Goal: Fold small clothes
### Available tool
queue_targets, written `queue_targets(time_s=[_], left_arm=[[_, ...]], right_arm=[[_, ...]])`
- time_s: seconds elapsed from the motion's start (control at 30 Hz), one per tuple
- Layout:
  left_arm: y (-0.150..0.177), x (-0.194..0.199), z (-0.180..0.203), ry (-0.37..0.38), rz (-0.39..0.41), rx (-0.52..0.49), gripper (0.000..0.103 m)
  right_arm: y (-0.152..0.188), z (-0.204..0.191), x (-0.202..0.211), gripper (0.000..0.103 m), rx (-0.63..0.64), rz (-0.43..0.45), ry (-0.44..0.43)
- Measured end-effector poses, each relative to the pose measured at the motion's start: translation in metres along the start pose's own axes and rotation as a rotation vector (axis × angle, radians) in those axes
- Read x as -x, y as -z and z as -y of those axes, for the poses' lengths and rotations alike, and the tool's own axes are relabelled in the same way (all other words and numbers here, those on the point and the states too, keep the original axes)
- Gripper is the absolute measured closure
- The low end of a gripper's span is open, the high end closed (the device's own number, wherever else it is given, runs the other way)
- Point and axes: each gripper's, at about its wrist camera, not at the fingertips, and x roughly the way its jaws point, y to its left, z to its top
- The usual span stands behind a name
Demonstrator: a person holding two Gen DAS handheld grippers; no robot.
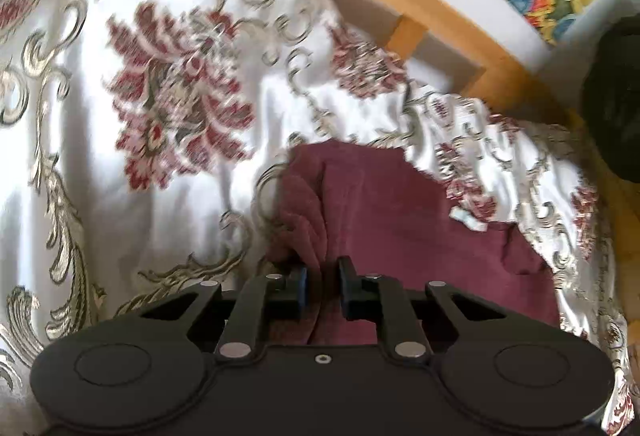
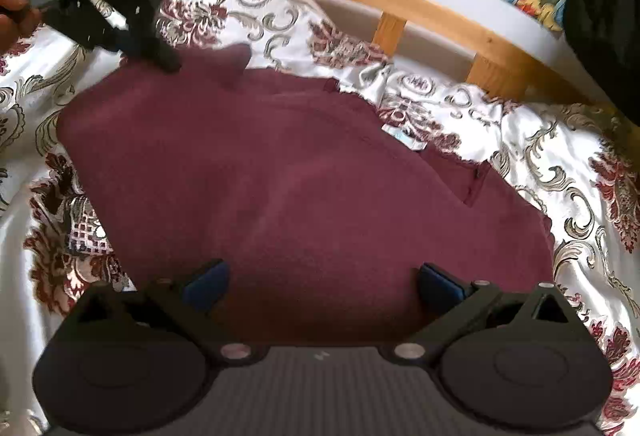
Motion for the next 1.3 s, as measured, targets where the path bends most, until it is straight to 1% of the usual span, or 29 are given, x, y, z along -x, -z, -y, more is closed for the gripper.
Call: queue_targets(time_s=[0.1,0.13,0.27,0.37,0.5,0.57,0.63,0.73,0.83,0.97,1.03,1.07,1.13,1.17,1.23,1.27,1.3], left_arm=[[-0.003,0.008,0.016,0.016,0.018,-0.037,0.089],[-0.005,0.01,0.022,0.019,0.024,-0.05,0.089],[-0.008,0.019,0.05,0.052,0.037,-0.085,0.09],[-0.007,0.025,0.08,0.075,0.044,-0.148,0.091],[0.0,0.025,0.13,0.119,0.035,-0.24,0.091],[0.009,0.02,0.153,0.15,0.015,-0.263,0.092],[0.023,0.011,0.173,0.182,-0.021,-0.283,0.1],[0.048,-0.008,0.194,0.183,-0.067,-0.328,0.1],[0.07,-0.026,0.199,0.184,-0.121,-0.342,0.1],[0.085,-0.035,0.198,0.205,-0.143,-0.349,0.098],[0.086,-0.032,0.196,0.229,-0.146,-0.347,0.085],[0.085,-0.03,0.195,0.239,-0.142,-0.34,0.081],[0.083,-0.022,0.194,0.262,-0.133,-0.322,0.058],[0.08,-0.019,0.194,0.275,-0.128,-0.312,0.052],[0.074,-0.008,0.196,0.308,-0.109,-0.302,0.032],[0.071,-0.003,0.197,0.325,-0.1,-0.306,0.028],[0.069,0.002,0.198,0.34,-0.09,-0.314,0.021]], right_arm=[[-0.007,0.011,0.003,0.0,-0.022,-0.044,-0.032],[-0.009,0.015,0.005,0.0,-0.034,-0.049,-0.03],[-0.017,0.042,0.022,0.0,-0.125,-0.045,0.02],[-0.02,0.076,0.038,0.0,-0.274,-0.031,0.038],[-0.015,0.134,0.059,0.0,-0.529,0.005,0.032],[-0.009,0.156,0.068,0.0,-0.614,0.021,0.053],[-0.004,0.175,0.072,0.0,-0.662,0.029,0.084],[0.006,0.192,0.076,0.0,-0.719,0.031,0.116],[0.013,0.202,0.076,0.0,-0.771,0.03,0.117],[0.017,0.207,0.073,0.0,-0.797,0.032,0.109],[0.017,0.207,0.07,0.0,-0.798,0.028,0.112],[0.017,0.207,0.069,0.0,-0.799,0.026,0.114],[0.018,0.207,0.069,0.0,-0.809,0.033,0.121],[0.019,0.207,0.07,0.0,-0.819,0.04,0.126],[0.021,0.208,0.071,0.0,-0.844,0.054,0.132],[0.022,0.209,0.072,0.0,-0.858,0.06,0.136],[0.024,0.209,0.072,0.0,-0.868,0.063,0.141]])
